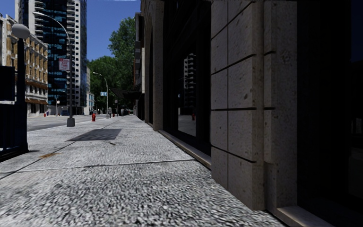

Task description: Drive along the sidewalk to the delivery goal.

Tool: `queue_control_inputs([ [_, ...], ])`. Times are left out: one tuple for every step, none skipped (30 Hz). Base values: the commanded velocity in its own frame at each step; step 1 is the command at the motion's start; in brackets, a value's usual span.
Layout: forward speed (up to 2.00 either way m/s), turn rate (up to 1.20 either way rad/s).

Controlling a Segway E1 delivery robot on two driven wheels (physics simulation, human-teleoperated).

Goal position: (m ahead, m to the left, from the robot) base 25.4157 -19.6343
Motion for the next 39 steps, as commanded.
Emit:
queue_control_inputs([
  [1.12, 0.48],
  [1.12, 0.51],
  [1.3, 0.55],
  [1.32, 0.55],
  [1.34, 0.55],
  [1.35, 0.55],
  [1.35, 0.55],
  [1.36, 0.55],
  [1.36, 0.55],
  [1.4, 0.55],
  [1.4, 0.55],
  [1.48, 0.45],
  [1.67, 0.41],
  [1.92, 0.39],
  [1.92, 0.39],
  [2.0, 0.39],
  [2.0, 0.32],
  [2.0, 0.0],
  [2.0, 0.0],
  [2.0, 0.0],
  [2.0, 0.0],
  [2.0, 0.0],
  [2.0, 0.0],
  [2.0, 0.0],
  [2.0, 0.0],
  [2.0, 0.0],
  [2.0, 0.0],
  [2.0, 0.0],
  [2.0, 0.0],
  [2.0, 0.0],
  [2.0, 0.0],
  [2.0, 0.0],
  [2.0, 0.0],
  [2.0, 0.0],
  [2.0, 0.0],
  [2.0, 0.0],
  [2.0, 0.0],
  [2.0, 0.02],
  [2.0, 0.23],
])
